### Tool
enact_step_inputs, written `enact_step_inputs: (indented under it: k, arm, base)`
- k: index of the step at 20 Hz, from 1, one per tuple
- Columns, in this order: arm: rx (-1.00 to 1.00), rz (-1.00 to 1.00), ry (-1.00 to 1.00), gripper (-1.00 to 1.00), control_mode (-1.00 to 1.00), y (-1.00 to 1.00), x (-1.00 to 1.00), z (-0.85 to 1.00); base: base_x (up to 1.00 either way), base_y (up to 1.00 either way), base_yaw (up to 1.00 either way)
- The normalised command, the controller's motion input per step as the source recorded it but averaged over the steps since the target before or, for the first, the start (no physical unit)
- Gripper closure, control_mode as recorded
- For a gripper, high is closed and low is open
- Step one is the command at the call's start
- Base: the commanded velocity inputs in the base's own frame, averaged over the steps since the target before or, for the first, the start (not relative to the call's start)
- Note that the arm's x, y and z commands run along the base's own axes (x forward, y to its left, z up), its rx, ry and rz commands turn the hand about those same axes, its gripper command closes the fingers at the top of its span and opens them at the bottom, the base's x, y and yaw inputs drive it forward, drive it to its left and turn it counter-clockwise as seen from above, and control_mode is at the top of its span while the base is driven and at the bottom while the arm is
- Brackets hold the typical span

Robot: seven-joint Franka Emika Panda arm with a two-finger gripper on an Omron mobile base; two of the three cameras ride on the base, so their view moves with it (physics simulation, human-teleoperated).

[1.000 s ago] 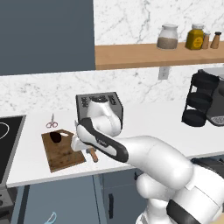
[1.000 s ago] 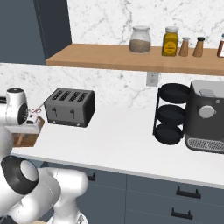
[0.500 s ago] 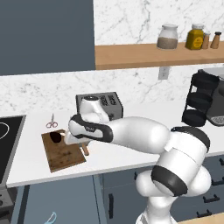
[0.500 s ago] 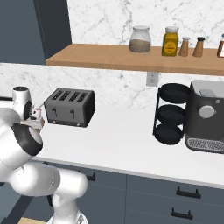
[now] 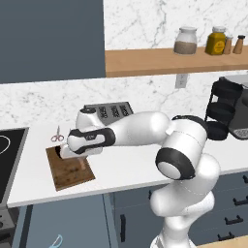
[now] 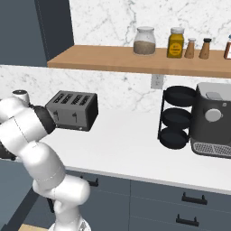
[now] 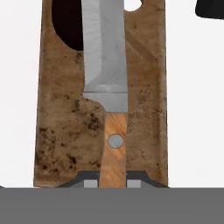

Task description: Place the appropriate cutting tool for cutting the avocado skin on the cutting board.

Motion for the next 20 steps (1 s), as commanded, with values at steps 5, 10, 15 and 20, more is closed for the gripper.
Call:
enact_step_inputs:
  k: [5,10,15,20]
  arm:
    - [0.00,-0.04,0.00,1.00,-1.00,0.29,0.18,-0.17]
    - [0.00,-0.03,0.00,1.00,-1.00,0.22,0.00,-0.24]
    - [0.00,-0.04,0.00,1.00,-1.00,0.08,0.00,-0.29]
    - [0.00,-0.04,0.00,1.00,-1.00,0.00,0.00,-0.32]
  base:
    - [0.00,0.00,0.00]
    - [0.00,0.00,0.00]
    - [0.00,0.00,0.00]
    - [0.00,0.00,0.00]
